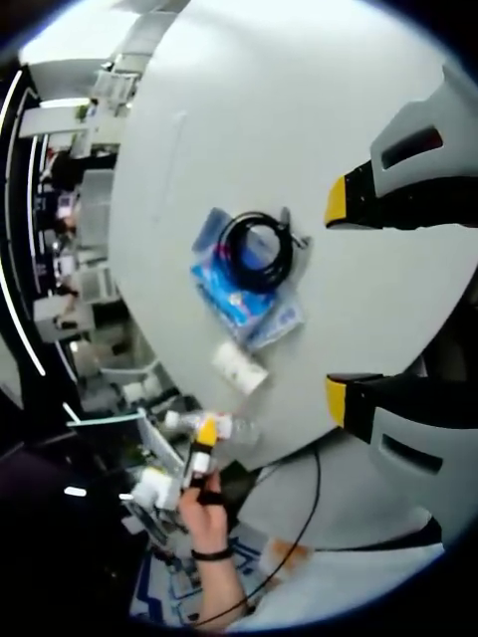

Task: Arrange the tabletop items into an orderly group along one side of the table until the central work area is clear of visible clutter.

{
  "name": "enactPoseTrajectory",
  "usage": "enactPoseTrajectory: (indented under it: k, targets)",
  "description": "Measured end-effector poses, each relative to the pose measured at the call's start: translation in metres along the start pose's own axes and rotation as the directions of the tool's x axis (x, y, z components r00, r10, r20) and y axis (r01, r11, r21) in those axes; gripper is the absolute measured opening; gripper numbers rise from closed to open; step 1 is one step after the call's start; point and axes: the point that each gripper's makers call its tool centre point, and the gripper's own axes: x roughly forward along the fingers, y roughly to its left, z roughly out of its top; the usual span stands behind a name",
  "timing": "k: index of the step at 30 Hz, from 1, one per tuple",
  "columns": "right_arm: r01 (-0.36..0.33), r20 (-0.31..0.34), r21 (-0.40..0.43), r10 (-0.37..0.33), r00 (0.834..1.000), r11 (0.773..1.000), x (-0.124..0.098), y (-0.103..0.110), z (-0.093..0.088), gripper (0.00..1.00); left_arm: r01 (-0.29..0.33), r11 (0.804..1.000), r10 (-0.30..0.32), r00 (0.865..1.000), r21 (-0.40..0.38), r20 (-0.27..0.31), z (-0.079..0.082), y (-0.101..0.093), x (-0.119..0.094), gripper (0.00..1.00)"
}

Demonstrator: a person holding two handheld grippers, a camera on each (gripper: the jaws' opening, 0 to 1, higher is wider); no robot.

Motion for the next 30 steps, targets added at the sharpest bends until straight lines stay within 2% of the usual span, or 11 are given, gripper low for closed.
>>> enactPoseTrajectory:
  k: [11,21,30]
  targets:
    - [-0.007,0.001,-0.011,0.007,1.0,1.0,-0.001,0.003,0.0,0.57,-0.012,1.0,0.012,1.0,0.019,0.017,-0.006,-0.001,-0.011,0.37]
    - [-0.007,-0.011,-0.007,0.007,1.0,1.0,-0.004,0.004,-0.01,0.56,-0.036,0.999,0.035,0.998,0.016,0.044,-0.02,-0.003,-0.027,0.37]
    - [-0.021,-0.013,-0.018,0.021,1.0,1.0,-0.001,0.008,-0.008,0.56,-0.06,0.998,0.058,0.997,0.037,0.051,-0.031,-0.005,-0.036,0.37]
